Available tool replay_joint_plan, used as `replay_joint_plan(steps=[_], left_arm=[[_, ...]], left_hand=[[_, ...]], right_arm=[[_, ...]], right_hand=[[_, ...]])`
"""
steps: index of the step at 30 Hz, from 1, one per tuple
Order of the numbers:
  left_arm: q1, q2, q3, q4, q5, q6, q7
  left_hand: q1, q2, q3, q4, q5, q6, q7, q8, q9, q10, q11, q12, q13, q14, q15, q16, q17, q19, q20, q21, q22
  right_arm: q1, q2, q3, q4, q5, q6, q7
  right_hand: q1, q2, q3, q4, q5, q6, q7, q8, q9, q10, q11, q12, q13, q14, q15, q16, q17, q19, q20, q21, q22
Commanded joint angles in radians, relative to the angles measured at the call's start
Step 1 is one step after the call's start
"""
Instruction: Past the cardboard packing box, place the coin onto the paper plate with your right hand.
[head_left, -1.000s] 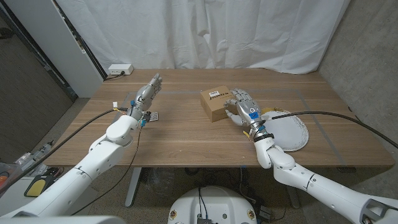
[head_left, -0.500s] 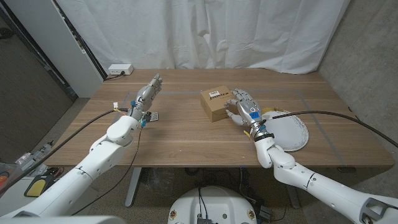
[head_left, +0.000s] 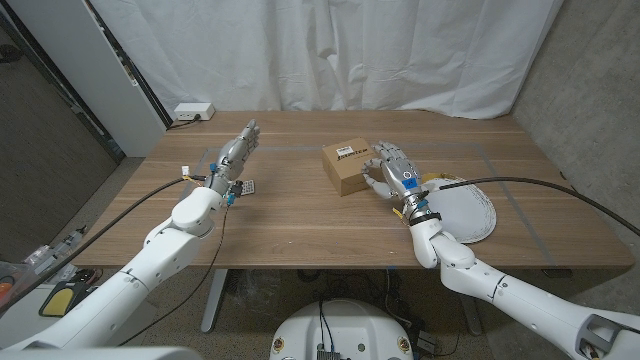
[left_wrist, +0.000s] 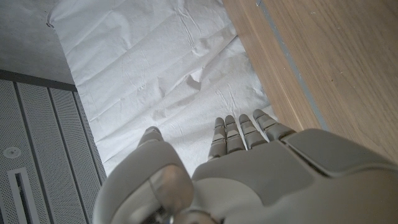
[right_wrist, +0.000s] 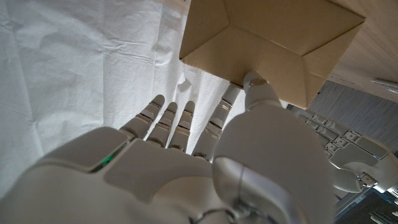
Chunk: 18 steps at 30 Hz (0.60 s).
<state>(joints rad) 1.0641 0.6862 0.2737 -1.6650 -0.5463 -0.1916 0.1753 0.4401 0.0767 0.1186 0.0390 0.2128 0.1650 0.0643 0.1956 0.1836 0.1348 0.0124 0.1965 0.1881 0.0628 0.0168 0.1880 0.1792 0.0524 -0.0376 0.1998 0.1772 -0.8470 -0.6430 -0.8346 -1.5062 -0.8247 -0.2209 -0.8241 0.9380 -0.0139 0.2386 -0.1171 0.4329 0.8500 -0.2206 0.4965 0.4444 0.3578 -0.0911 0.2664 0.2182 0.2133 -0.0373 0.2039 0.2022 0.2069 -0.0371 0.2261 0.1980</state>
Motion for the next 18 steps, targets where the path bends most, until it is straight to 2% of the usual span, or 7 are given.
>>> replay_joint_plan(steps=[1, 7, 11, 13, 14, 18], left_arm=[[0.017, 0.002, -0.009, -0.017, 0.003, -0.005, 0.014], [0.024, 0.004, -0.012, -0.024, 0.002, -0.003, 0.015], [0.027, 0.005, -0.013, -0.025, 0.003, -0.006, 0.014], [0.028, 0.004, -0.013, -0.026, 0.003, -0.008, 0.014], [0.028, 0.005, -0.013, -0.027, 0.003, -0.008, 0.014], [0.029, 0.005, -0.013, -0.027, 0.004, -0.009, 0.012]], left_hand=[[0.002, 0.009, -0.003, 0.002, 0.0, 0.005, 0.003, 0.001, 0.004, -0.002, -0.001, 0.003, 0.002, -0.003, -0.001, -0.001, 0.005, -0.005, -0.012, 0.0, 0.003], [0.002, 0.009, -0.003, 0.002, 0.0, 0.004, 0.001, 0.001, 0.004, -0.002, -0.001, 0.003, 0.002, -0.003, 0.0, -0.001, 0.005, -0.006, -0.011, 0.0, 0.003], [0.002, 0.009, -0.004, 0.002, 0.0, 0.004, 0.001, 0.001, 0.004, -0.004, 0.004, 0.002, 0.002, -0.006, -0.001, -0.002, 0.005, -0.008, -0.01, -0.001, 0.003], [0.002, 0.009, -0.004, 0.002, 0.0, 0.004, 0.0, 0.001, 0.004, -0.006, -0.001, 0.002, 0.002, -0.006, -0.001, -0.002, 0.005, -0.009, -0.009, -0.002, 0.003], [0.002, 0.009, -0.004, 0.002, 0.0, 0.004, 0.001, 0.001, 0.004, -0.005, -0.002, 0.002, 0.002, -0.007, -0.001, -0.002, 0.005, -0.01, -0.009, -0.002, 0.003], [0.002, 0.009, -0.005, 0.003, 0.0, 0.003, 0.001, 0.001, 0.004, -0.006, 0.0, 0.002, 0.002, -0.008, -0.001, -0.002, 0.005, -0.01, -0.01, -0.002, 0.003]], right_arm=[[0.008, -0.004, 0.0, 0.003, 0.0, 0.014, -0.016], [0.004, -0.01, 0.004, -0.013, 0.001, 0.015, -0.011], [-0.001, -0.016, 0.009, -0.026, 0.0, 0.015, -0.009], [-0.004, -0.019, 0.012, -0.034, 0.0, 0.014, -0.007], [-0.005, -0.021, 0.013, -0.038, -0.001, 0.013, -0.006], [-0.012, -0.027, 0.021, -0.052, -0.001, 0.014, -0.004]], right_hand=[[-0.002, 0.013, -0.006, 0.004, 0.002, 0.029, 0.0, 0.021, 0.014, 0.021, -0.007, 0.009, 0.003, 0.021, -0.023, 0.012, 0.006, 0.016, -0.034, 0.009, 0.002], [-0.002, 0.015, -0.008, 0.005, 0.001, 0.043, 0.0, 0.034, 0.022, 0.034, -0.008, 0.013, 0.002, 0.031, -0.024, 0.015, 0.007, 0.024, -0.036, 0.012, 0.002], [-0.001, 0.016, -0.011, 0.004, -0.001, 0.06, 0.0, 0.047, 0.028, 0.048, -0.012, 0.018, 0.001, 0.043, -0.031, 0.017, 0.007, 0.039, -0.04, 0.017, 0.003], [0.001, 0.016, -0.011, 0.003, -0.002, 0.07, 0.001, 0.054, 0.03, 0.054, -0.012, 0.02, 0.001, 0.056, -0.034, 0.02, 0.007, 0.044, -0.041, 0.019, 0.003], [0.003, 0.017, -0.011, 0.002, -0.002, 0.086, 0.005, 0.064, 0.033, 0.059, -0.011, 0.021, 0.0, 0.061, -0.035, 0.021, 0.007, 0.045, -0.042, 0.02, 0.003], [0.007, 0.017, -0.012, 0.0, -0.003, 0.101, 0.006, 0.072, 0.032, 0.064, -0.018, 0.022, 0.0, 0.067, -0.038, 0.021, 0.008, 0.05, -0.043, 0.021, 0.003]])
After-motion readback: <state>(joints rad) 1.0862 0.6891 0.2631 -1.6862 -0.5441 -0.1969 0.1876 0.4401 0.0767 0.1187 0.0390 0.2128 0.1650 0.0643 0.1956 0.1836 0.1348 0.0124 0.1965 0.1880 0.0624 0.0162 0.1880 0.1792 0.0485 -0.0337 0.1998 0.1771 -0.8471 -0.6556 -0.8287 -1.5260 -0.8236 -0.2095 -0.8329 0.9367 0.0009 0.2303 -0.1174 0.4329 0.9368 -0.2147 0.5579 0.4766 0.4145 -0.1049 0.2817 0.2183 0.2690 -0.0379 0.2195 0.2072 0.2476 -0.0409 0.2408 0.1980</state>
